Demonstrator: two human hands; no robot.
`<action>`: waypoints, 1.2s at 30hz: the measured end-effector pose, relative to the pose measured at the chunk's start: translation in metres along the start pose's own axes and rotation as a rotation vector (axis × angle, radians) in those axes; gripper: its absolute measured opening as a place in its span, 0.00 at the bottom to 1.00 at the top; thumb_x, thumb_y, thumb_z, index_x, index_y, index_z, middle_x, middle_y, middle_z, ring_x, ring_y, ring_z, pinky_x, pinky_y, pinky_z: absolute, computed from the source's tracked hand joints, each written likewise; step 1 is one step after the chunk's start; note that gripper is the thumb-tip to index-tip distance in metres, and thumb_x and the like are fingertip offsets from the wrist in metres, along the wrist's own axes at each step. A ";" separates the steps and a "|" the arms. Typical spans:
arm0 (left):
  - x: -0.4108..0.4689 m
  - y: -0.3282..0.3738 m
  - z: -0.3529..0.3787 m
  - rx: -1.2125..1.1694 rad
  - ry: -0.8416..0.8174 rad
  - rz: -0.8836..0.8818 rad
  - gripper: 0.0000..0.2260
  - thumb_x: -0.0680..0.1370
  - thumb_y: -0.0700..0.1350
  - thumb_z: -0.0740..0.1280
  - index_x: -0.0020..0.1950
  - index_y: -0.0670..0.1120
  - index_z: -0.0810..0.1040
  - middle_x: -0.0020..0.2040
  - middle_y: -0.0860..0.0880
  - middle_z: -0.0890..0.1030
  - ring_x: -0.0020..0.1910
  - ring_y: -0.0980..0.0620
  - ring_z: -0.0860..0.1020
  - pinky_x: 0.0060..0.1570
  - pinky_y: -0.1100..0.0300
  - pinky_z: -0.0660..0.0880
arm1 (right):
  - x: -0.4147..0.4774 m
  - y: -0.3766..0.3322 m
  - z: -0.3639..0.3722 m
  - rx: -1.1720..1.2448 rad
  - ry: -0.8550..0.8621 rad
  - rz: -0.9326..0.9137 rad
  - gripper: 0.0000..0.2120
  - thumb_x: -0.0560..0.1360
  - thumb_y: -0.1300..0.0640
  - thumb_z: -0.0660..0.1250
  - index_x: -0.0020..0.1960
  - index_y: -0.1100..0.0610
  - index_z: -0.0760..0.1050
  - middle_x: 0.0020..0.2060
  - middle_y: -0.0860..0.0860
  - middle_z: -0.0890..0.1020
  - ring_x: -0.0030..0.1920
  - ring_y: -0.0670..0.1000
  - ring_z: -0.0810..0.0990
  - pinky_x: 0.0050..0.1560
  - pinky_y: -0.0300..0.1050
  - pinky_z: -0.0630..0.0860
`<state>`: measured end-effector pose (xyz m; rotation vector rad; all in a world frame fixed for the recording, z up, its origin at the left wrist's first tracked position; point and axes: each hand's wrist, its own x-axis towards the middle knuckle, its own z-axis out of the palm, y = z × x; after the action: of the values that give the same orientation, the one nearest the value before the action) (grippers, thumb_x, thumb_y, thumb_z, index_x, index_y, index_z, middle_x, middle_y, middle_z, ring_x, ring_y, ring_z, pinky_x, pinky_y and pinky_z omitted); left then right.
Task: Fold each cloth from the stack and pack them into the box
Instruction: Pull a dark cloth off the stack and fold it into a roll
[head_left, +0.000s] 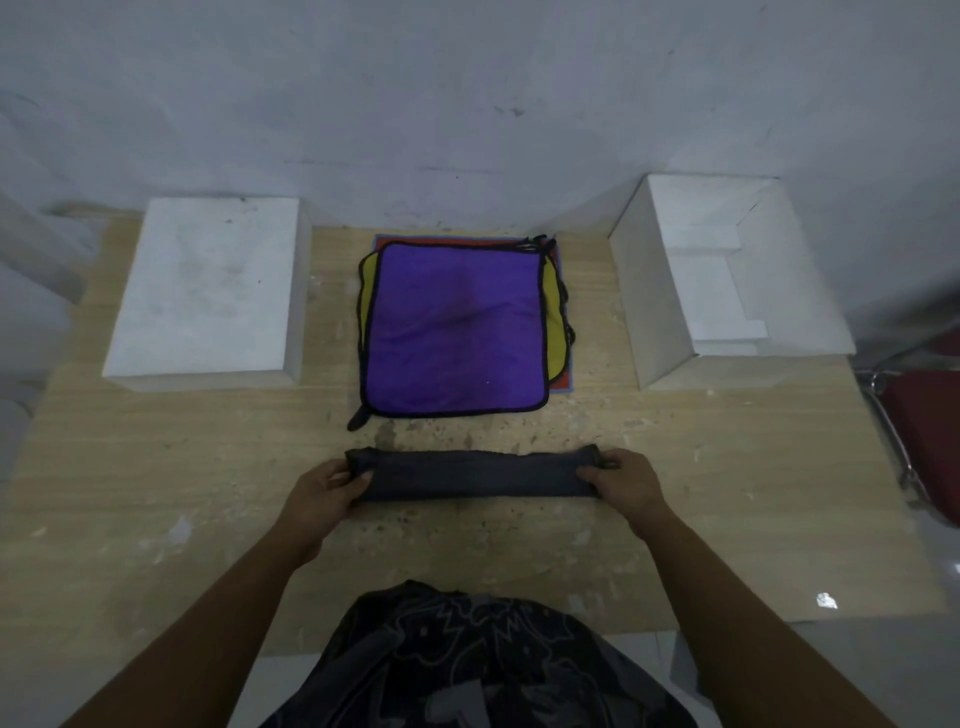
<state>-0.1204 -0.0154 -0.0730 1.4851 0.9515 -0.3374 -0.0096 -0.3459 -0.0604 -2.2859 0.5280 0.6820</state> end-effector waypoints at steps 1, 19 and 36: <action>0.001 -0.002 0.000 -0.019 0.001 -0.003 0.16 0.77 0.42 0.68 0.63 0.40 0.75 0.55 0.42 0.79 0.52 0.45 0.78 0.53 0.51 0.75 | -0.004 -0.003 0.003 -0.060 0.031 -0.058 0.08 0.70 0.57 0.72 0.46 0.61 0.79 0.40 0.56 0.82 0.44 0.56 0.80 0.40 0.46 0.72; 0.008 -0.013 -0.020 0.028 -0.168 -0.020 0.17 0.76 0.45 0.69 0.63 0.42 0.76 0.56 0.45 0.81 0.54 0.46 0.80 0.59 0.49 0.77 | -0.040 -0.014 0.058 -0.115 0.149 -0.159 0.23 0.69 0.50 0.73 0.57 0.60 0.70 0.53 0.59 0.76 0.52 0.58 0.77 0.47 0.46 0.75; 0.008 -0.016 -0.031 -0.082 -0.280 -0.056 0.17 0.76 0.41 0.69 0.65 0.42 0.75 0.57 0.46 0.81 0.54 0.47 0.80 0.49 0.56 0.78 | -0.066 -0.055 0.109 -0.245 0.127 -0.256 0.15 0.71 0.52 0.69 0.53 0.58 0.71 0.48 0.55 0.76 0.47 0.56 0.78 0.41 0.48 0.75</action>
<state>-0.1372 0.0147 -0.0843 1.2982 0.7737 -0.5266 -0.0667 -0.2194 -0.0615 -2.5810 0.2103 0.4999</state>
